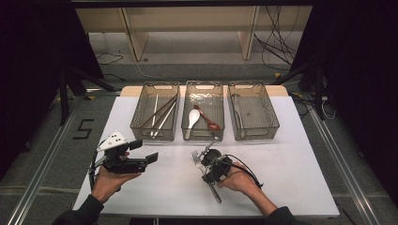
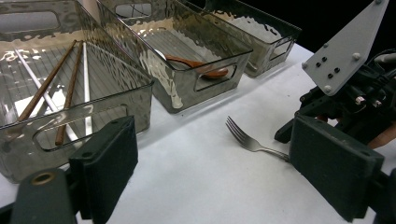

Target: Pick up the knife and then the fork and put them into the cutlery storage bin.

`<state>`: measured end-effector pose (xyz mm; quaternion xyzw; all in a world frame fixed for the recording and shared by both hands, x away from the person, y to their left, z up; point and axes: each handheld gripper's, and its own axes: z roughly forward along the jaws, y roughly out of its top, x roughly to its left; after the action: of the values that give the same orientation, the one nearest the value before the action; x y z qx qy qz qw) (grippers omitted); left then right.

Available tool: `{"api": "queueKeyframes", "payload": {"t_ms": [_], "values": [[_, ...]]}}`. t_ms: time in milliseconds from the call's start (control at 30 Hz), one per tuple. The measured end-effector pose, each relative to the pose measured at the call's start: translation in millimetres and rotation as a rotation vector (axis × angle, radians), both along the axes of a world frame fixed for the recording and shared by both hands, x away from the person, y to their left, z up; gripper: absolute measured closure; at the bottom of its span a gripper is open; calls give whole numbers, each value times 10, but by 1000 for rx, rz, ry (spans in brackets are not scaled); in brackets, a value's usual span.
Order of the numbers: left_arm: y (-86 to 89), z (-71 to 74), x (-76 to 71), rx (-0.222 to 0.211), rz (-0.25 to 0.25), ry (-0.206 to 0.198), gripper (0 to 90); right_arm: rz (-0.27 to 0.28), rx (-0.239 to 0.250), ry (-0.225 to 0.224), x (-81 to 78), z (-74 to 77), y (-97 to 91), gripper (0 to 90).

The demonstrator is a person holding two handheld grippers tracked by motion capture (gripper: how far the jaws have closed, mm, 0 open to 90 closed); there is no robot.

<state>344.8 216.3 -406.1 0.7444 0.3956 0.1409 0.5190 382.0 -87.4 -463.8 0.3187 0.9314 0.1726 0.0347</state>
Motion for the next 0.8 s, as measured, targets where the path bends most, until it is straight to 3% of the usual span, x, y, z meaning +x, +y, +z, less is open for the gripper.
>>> {"api": "queueKeyframes", "payload": {"t_ms": [433, 600, 800], "values": [[-9, -4, -1, 3, -2, 1, 150, 19, -44, -7, 27, 17, -30, 800], [-9, -6, 2, 5, -4, 1, 150, 11, -31, 13, 53, 17, -52, 826], [-8, -4, 1, 4, -3, 1, 150, 39, -51, 4, 45, 26, -50, 851]]}}
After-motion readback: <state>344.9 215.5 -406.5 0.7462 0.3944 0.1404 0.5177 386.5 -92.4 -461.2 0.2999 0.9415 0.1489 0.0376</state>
